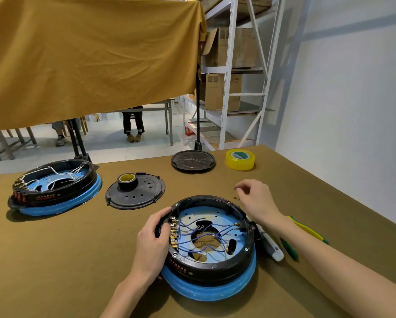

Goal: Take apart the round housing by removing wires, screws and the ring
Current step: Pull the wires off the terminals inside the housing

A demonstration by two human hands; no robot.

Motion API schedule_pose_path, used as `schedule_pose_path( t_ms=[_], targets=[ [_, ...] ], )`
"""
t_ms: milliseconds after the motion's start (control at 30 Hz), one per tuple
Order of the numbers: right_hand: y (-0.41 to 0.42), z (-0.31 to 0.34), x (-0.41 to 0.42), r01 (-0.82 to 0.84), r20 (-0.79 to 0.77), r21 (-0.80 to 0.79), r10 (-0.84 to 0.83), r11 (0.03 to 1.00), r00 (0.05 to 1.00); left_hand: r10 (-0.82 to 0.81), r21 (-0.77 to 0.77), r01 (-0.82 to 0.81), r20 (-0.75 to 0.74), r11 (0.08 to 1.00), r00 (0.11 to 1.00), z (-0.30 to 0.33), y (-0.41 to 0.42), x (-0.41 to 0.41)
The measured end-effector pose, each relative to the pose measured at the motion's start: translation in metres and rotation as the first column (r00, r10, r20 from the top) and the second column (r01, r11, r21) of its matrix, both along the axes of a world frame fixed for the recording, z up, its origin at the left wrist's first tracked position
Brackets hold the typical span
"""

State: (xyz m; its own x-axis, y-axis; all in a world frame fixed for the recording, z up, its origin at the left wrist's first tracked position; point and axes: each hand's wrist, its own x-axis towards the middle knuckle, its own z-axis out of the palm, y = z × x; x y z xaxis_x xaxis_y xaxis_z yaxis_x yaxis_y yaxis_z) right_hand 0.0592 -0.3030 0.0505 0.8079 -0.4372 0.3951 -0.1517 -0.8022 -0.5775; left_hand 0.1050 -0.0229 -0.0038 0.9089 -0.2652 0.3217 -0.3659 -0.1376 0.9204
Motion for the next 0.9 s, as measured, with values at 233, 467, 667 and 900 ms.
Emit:
schedule_pose_path(
  t_ms=[233,467,667,900],
  targets=[
    [0.103,-0.004,-0.015,-0.547,-0.232,-0.099,0.515,0.831,0.825,-0.02,0.011,0.02,0.024,1.0,1.0,-0.006,0.004,-0.002],
    [0.114,-0.006,0.003,-0.536,-0.252,-0.148,0.492,0.831,0.833,-0.062,0.017,0.061,0.016,0.998,0.998,-0.01,0.01,-0.003],
    [0.109,-0.005,0.019,-0.51,-0.24,0.023,0.5,0.86,0.832,-0.087,-0.025,0.087,-0.03,0.996,0.996,-0.012,0.011,-0.001],
    [0.115,-0.012,0.038,-0.537,-0.257,0.049,0.53,0.842,0.808,-0.099,-0.044,0.097,-0.053,0.994,0.994,-0.014,0.014,-0.002]
  ],
)
